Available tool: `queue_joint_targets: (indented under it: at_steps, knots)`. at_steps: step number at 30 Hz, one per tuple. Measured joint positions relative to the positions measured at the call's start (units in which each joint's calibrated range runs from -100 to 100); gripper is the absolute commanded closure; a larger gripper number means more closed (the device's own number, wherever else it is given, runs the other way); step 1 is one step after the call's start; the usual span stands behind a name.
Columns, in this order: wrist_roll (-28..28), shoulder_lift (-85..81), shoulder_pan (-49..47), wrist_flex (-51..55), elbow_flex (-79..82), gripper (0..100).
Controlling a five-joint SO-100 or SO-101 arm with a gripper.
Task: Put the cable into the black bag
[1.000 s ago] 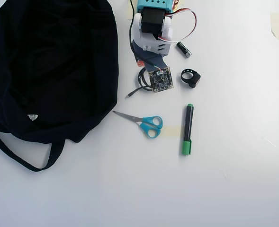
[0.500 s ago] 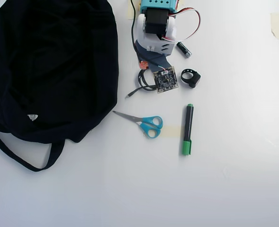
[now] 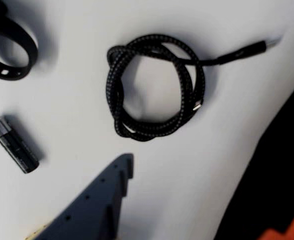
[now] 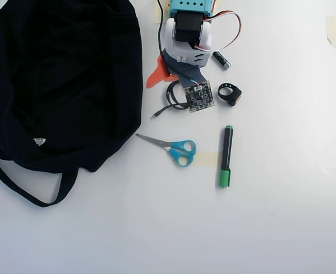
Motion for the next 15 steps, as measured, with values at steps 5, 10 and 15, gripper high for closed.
queue_joint_targets:
  at_steps: [5, 10, 15]
  knots:
    - [0.0, 0.0, -0.81, 0.0, 0.0, 57]
    - [0.0, 0.0, -1.4, 0.0, 0.0, 57]
    - [0.0, 0.0, -1.4, 0.0, 0.0, 57]
